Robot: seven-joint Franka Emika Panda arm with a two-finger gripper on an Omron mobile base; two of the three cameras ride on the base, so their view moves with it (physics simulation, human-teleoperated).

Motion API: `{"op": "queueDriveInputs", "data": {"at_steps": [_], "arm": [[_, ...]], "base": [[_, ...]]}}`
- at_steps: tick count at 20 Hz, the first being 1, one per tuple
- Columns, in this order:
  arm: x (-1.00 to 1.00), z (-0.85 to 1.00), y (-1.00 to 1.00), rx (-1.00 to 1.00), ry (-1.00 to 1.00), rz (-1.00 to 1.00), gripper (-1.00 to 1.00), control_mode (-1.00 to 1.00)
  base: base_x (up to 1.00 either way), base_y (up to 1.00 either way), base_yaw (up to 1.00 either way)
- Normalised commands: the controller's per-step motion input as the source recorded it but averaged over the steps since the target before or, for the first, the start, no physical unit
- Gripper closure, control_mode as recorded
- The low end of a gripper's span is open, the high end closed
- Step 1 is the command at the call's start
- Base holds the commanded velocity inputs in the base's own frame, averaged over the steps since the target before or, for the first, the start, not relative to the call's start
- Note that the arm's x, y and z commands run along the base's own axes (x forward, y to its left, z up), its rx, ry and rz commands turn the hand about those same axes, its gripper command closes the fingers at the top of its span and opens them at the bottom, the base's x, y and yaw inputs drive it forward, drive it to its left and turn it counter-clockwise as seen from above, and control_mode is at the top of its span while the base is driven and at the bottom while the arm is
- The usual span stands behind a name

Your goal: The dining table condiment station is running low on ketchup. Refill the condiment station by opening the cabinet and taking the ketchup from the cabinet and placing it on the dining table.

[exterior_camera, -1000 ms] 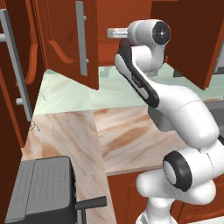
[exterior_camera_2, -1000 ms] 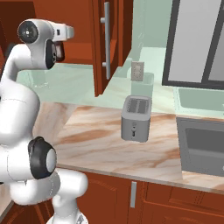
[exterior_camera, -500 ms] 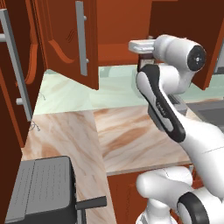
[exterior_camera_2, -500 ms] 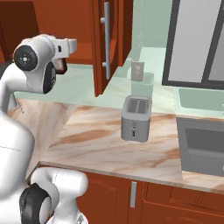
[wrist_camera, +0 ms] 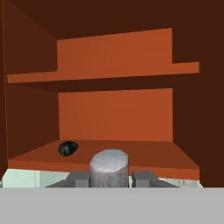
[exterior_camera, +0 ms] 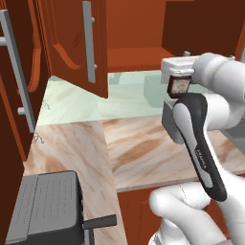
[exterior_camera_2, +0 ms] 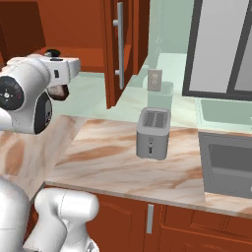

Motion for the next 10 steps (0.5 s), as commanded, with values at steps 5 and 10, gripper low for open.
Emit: {"op": "queueDriveInputs", "data": {"at_steps": [5, 10], "arm": [[-1.00, -0.09, -0.09, 0.00, 0.01, 0.00, 1.00, -1.00], [-0.95, -0.22, 0.00, -0.01, 0.01, 0.00, 1.00, -1.00]], "base": [[0.00, 0.00, 0.00], [0.00, 0.00, 0.00]]}}
